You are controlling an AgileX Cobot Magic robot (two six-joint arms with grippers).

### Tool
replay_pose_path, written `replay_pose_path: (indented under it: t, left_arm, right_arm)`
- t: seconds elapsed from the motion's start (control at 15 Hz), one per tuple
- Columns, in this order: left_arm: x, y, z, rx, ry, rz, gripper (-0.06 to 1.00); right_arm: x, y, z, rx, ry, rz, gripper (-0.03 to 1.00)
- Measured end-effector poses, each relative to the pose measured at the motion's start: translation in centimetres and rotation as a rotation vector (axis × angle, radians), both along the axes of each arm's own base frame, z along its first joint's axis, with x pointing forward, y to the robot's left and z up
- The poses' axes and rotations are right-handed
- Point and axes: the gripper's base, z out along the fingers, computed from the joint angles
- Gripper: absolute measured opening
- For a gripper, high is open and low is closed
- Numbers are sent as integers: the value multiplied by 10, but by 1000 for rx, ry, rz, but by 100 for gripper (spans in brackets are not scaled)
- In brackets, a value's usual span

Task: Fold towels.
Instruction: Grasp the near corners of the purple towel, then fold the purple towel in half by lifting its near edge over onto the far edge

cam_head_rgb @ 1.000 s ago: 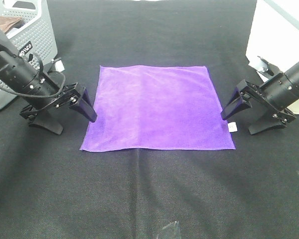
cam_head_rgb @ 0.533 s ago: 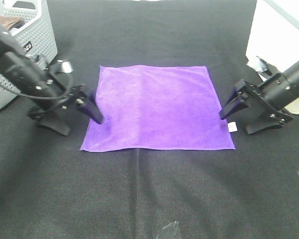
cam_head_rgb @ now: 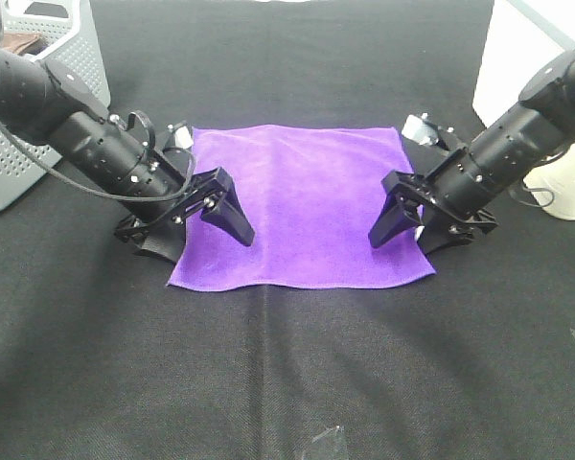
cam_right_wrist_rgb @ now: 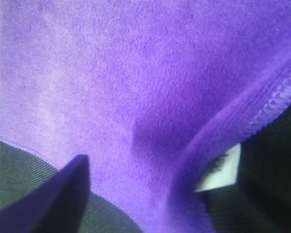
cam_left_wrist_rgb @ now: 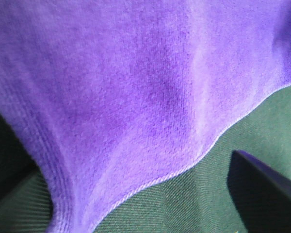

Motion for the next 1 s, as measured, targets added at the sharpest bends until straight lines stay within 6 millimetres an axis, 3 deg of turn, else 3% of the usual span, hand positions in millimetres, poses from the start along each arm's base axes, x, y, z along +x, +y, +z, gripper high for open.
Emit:
replay_pose_path:
  t: [0.2,0.33,0.4,0.47,0.53,0.67,0.87,1.0]
  left_arm:
    - [0,-1,-4,-2,9,3,70]
    - [-1,-1,-7,4,12,2,51]
    - [-1,-1,-7,4,12,2,51]
    - [-2,-2,-10,7,19,0,38]
    - [-3,-1,-14,13,28,-4,19]
    - [-4,-1,-16,17,25,-16,0]
    - [-5,-2,-15,20,1,-56,0]
    - [-6,-1,-10,47,-24,-96,0]
  right_arm:
    - [0,-1,-2,-22,-9,10,45]
    - [-1,-2,-4,-34,-9,21,31]
    - [-1,-2,-4,-34,-9,21,31]
    - [-1,-3,-7,-37,-2,24,18]
    - [-1,-3,-7,-37,1,26,10]
    - [-4,-2,-8,-36,27,50,0]
    - [-6,-2,-7,-28,44,61,0]
    - [-7,-1,4,-21,28,69,0]
